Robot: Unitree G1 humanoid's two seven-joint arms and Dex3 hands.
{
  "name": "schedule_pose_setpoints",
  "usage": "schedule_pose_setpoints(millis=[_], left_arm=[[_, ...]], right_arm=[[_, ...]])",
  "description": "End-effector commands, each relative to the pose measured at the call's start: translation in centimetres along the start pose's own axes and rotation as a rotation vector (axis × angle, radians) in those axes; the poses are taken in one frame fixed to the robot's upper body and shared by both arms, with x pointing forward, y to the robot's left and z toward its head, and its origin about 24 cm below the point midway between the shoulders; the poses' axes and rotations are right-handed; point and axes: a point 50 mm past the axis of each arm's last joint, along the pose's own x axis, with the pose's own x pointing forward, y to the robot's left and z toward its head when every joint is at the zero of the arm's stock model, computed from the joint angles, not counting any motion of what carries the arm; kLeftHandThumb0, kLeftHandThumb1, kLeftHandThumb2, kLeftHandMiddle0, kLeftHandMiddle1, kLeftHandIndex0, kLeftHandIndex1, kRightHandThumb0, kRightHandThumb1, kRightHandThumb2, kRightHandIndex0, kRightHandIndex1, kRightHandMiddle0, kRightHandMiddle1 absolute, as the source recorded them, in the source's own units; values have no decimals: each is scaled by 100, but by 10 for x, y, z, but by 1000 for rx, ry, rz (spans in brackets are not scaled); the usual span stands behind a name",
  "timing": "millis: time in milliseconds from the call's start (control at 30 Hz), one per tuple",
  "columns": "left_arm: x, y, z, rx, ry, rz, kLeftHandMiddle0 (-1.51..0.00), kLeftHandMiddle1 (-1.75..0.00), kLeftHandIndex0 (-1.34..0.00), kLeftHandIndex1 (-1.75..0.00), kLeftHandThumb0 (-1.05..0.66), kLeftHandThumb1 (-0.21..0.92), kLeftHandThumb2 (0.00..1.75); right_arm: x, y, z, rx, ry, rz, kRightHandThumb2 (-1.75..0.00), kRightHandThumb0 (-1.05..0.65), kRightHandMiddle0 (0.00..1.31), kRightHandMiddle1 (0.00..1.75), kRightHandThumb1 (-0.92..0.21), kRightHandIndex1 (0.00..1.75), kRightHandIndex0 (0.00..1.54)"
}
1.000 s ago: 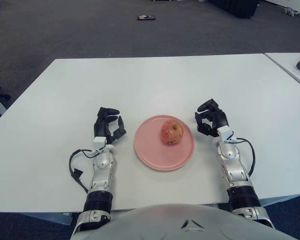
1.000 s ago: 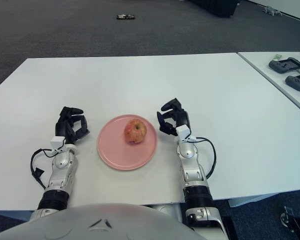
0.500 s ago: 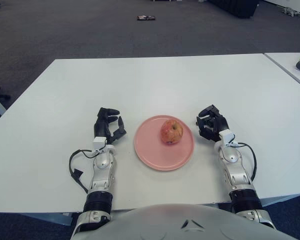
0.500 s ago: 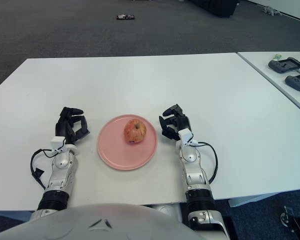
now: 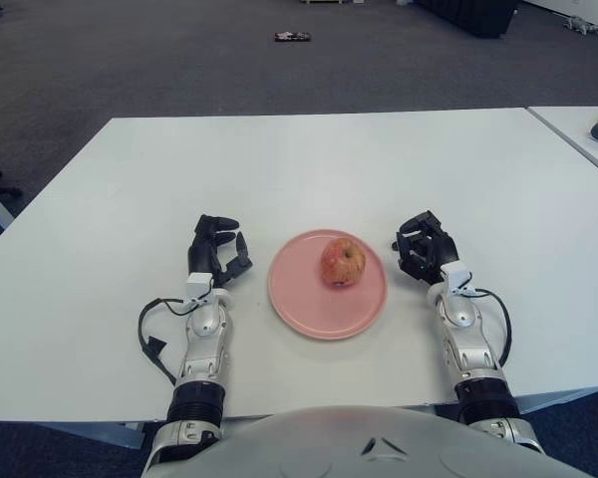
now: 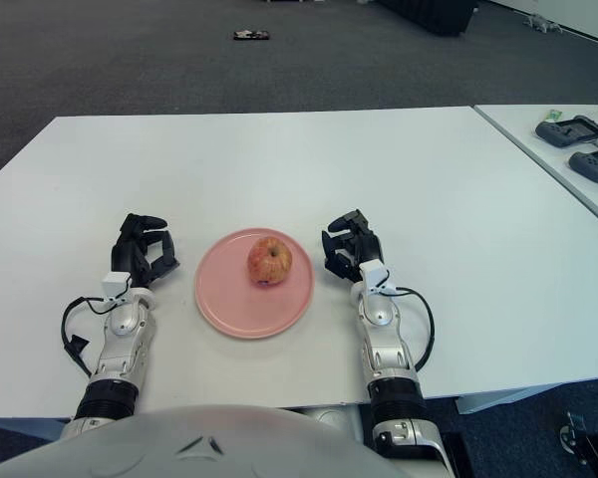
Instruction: Put the apple into the plate.
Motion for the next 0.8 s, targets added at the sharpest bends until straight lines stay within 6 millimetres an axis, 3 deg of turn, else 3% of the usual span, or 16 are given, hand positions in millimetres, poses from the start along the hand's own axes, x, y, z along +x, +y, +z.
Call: schedule_pose_setpoints(millis=[0,767], left_arm=[[-11,6,-18,17,97,9,-70,-175,-50,-175,-43,45,116],[-10,7,-18,9,94,0,-72,-175,-49,-175,-43,47,114]], right_arm=[[-6,-5,-13,3,62,-33,-89,-38,34,175,-66,141,53],[-7,-6,-14,24,51,-90,-87,-38,34,175,-67,142,53]])
